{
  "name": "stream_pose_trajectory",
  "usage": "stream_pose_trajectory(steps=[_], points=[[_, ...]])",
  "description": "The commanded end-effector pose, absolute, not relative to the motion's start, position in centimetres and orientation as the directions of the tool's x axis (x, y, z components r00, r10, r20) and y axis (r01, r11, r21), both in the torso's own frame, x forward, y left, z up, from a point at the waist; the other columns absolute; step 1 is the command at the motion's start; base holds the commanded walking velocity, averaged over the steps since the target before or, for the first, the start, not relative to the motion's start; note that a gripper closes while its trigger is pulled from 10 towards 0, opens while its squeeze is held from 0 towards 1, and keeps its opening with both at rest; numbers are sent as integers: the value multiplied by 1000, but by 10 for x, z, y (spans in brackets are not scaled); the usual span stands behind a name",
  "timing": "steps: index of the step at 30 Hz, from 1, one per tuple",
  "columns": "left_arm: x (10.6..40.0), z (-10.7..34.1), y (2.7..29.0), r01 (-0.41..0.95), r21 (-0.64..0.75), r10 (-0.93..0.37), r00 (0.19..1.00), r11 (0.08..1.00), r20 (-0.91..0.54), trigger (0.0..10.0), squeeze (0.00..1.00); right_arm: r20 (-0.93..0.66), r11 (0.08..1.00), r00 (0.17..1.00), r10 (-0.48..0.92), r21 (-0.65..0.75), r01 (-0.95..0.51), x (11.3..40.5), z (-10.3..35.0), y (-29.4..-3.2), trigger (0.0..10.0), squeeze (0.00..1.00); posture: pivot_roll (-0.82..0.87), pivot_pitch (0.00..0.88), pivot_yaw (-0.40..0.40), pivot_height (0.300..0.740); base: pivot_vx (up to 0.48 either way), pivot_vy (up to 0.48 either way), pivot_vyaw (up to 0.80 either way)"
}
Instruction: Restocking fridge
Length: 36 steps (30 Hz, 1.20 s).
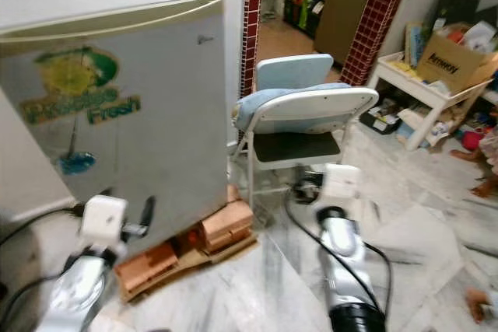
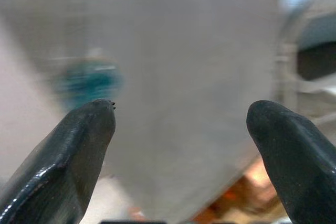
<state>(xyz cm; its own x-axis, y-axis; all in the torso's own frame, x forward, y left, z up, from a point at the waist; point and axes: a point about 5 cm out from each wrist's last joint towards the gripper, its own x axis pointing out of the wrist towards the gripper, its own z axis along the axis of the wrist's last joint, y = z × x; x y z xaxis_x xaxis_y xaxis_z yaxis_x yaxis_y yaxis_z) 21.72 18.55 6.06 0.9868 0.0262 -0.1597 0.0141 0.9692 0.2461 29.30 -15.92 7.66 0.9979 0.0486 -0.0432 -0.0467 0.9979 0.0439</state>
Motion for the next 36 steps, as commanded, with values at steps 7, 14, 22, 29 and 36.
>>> stream_pose_trajectory(steps=[7,14,22,29,36], points=[[215,60,174,49,233,-12,988,971,-156,10000,0,-76,1000,997,21,8,-20,292,72,-173,10000,0,119,0,-38,740,0,480,0],[210,56,169,64,224,-26,985,972,-170,10000,0,-83,1000,996,26,0,-26,295,72,-175,10000,0,121,0,-45,740,0,480,0],[210,56,169,72,228,-33,985,971,-172,10000,0,-89,999,996,32,-5,-33,297,72,-175,10000,0,125,0,-52,740,0,480,0],[210,55,168,84,230,-44,984,970,-174,10000,0,-99,999,994,43,-5,-43,298,71,-172,10000,0,126,0,-55,740,0,480,-718],[210,54,165,95,223,-55,982,970,-180,10000,0,-101,999,994,44,-9,-45,297,70,-173,10000,0,122,0,-54,740,0,480,-800]])
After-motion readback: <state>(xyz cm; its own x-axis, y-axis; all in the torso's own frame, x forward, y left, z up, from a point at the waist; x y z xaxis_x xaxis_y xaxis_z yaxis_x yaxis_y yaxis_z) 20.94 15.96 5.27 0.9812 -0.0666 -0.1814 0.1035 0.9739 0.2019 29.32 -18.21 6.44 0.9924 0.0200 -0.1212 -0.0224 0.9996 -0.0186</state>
